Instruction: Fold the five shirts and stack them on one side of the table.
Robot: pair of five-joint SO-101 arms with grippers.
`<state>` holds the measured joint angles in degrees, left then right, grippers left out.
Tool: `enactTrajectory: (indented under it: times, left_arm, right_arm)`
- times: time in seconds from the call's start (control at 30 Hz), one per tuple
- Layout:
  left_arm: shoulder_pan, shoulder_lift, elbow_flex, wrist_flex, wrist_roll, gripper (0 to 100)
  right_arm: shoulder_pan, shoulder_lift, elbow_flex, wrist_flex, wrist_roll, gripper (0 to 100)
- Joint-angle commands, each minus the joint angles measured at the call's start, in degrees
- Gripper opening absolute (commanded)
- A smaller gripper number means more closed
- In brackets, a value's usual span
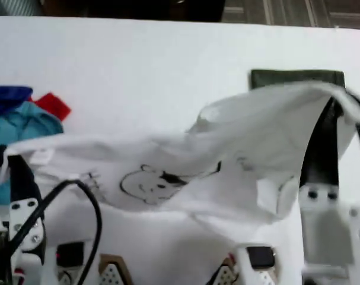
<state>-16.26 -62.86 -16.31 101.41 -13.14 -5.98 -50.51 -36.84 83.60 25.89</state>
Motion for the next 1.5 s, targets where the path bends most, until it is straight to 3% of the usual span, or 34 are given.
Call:
enactTrajectory:
  times: [0.0,0.3,0.6,0.87,1.1,1.3,1.47]
  left_arm:
    - [-0.6,-2.2,5.2,1.0,0.1,3]
    - [-0.5,0.8,9.1,-1.5,0.1,3]
    - [-0.3,27.6,11.5,-12.8,0.0,3]
    - [1.8,52.7,9.1,-22.9,-6.0,3]
    - [2.3,76.4,-15.5,-19.7,-7.2,3]
    - [2.3,97.0,-41.4,-10.4,-7.2,3]
    - [3.1,112.4,-54.8,-2.2,-6.9,3]
  right_arm:
    - [-2.2,-2.2,-0.9,2.2,0.0,1.8]
    - [-2.4,2.2,3.1,0.1,0.0,1.8]
    - [-2.6,15.4,22.6,-13.5,0.0,1.8]
    - [-2.2,32.7,32.9,-30.0,0.4,1.8]
    - [-2.1,51.6,23.6,-36.0,0.1,1.8]
    - [-2.5,64.7,9.9,-29.2,0.0,1.8]
    - [-2.4,75.0,6.3,-22.1,0.0,1.8]
